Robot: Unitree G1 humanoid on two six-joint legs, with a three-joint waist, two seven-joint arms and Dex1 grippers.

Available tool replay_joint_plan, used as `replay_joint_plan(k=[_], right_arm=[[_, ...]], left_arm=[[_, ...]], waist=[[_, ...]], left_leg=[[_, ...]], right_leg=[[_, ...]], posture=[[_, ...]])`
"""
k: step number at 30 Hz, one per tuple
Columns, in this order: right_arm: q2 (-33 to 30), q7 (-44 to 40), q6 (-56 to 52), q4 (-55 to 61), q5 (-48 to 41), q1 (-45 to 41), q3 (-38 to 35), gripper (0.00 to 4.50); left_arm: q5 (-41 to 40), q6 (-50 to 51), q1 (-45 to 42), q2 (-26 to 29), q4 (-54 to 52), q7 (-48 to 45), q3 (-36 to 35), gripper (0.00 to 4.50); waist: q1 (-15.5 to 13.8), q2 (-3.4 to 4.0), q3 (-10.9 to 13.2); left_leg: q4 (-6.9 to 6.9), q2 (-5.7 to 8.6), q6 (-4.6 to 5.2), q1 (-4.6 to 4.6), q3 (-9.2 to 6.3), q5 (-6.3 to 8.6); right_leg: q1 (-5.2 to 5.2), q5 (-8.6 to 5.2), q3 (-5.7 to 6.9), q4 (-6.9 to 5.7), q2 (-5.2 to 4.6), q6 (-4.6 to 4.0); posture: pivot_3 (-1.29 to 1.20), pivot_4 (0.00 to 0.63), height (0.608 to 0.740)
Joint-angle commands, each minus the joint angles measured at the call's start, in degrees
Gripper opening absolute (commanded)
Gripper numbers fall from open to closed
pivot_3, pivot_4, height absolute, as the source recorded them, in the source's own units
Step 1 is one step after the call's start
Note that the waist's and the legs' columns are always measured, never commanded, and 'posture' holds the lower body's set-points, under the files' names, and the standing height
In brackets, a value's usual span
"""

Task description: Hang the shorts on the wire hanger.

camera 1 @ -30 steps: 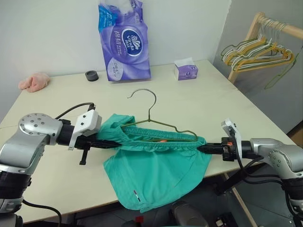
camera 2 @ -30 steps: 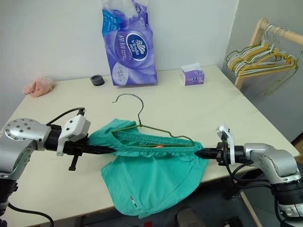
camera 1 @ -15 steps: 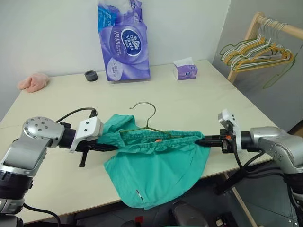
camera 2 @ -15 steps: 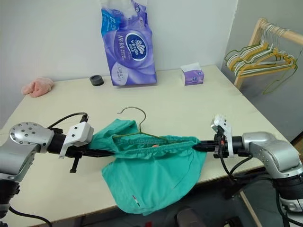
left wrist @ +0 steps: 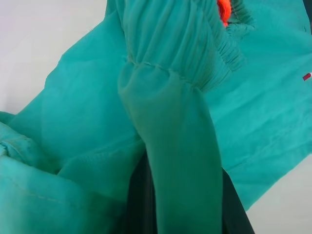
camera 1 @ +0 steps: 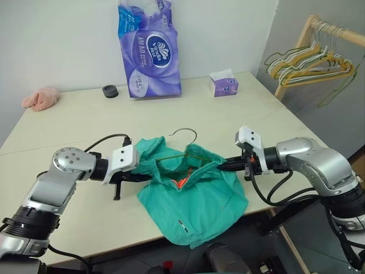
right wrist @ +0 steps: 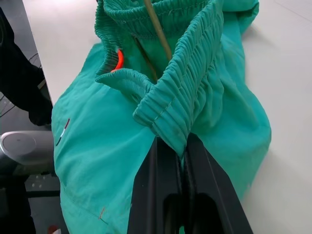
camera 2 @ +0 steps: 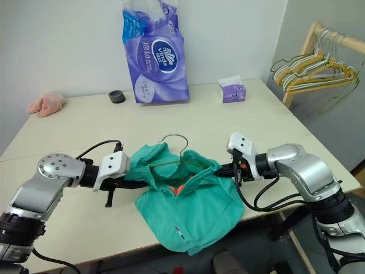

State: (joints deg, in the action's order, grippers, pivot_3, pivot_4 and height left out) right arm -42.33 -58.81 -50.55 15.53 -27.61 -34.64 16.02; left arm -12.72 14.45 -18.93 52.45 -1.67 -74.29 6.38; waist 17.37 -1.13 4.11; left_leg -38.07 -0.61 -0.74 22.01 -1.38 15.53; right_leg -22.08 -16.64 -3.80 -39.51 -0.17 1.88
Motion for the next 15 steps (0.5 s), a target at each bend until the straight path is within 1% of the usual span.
replay_joint_plan(k=[1,6,8,9,12,15], right_arm=[[-0.52,0.01,3.45,1.67,2.35,-0.28,-0.01,0.69],[-2.51,0.04,5.65,3.53,3.96,2.44,-0.86,2.38],[-2.95,2.76,7.39,2.72,7.25,3.88,-0.65,3.01],[-3.16,3.49,8.61,1.95,8.87,4.57,-0.1,3.4],[-2.6,4.31,11.82,-0.32,12.29,5.75,1.43,3.4],[-0.52,4.05,13.6,-3.4,14.44,4.89,3.28,3.4]], left_arm=[[0.3,-0.69,0.19,-0.41,-1.72,1.34,-0.61,0.0],[0.48,-0.86,1.44,-0.63,-2.52,1.93,-0.6,0.0],[0.47,-0.93,1.7,-0.7,-2.67,1.98,-0.62,0.0],[0.49,-0.98,1.7,-0.78,-2.64,2.03,-0.6,0.0],[0.46,-1.1,1.54,-0.88,-2.55,1.92,-0.45,0.0],[0.65,-1.46,1.15,-0.87,-2.14,1.65,-0.21,0.0]], waist=[[0.04,0.0,0.0],[-0.07,0.0,0.0],[-0.01,-0.02,-0.01],[0.0,-0.02,-0.01],[0.05,-0.01,0.0],[0.16,-0.01,-0.01]], left_leg=[[0.0,0.0,0.0,0.0,0.01,0.0],[0.0,-0.01,0.0,0.0,-0.01,0.0],[0.0,0.01,0.0,0.0,0.01,0.0],[0.0,0.0,0.0,-0.01,0.01,0.0],[0.0,0.0,0.0,-0.01,0.02,0.0],[0.0,0.0,0.0,-0.01,0.02,0.0]], right_leg=[[0.0,0.0,-0.01,0.0,0.0,0.0],[0.0,0.0,0.01,0.0,0.0,0.0],[0.0,0.0,-0.01,0.0,0.0,0.01],[0.0,0.0,-0.01,0.0,0.0,0.01],[0.0,-0.01,-0.01,0.0,0.01,0.01],[0.0,0.0,-0.01,-0.01,0.01,0.0]], posture=[[-0.31,0.036,0.74],[-0.3,0.036,0.74],[-0.31,0.035,0.74],[-0.31,0.036,0.74],[-0.31,0.036,0.74],[-0.32,0.034,0.74]])
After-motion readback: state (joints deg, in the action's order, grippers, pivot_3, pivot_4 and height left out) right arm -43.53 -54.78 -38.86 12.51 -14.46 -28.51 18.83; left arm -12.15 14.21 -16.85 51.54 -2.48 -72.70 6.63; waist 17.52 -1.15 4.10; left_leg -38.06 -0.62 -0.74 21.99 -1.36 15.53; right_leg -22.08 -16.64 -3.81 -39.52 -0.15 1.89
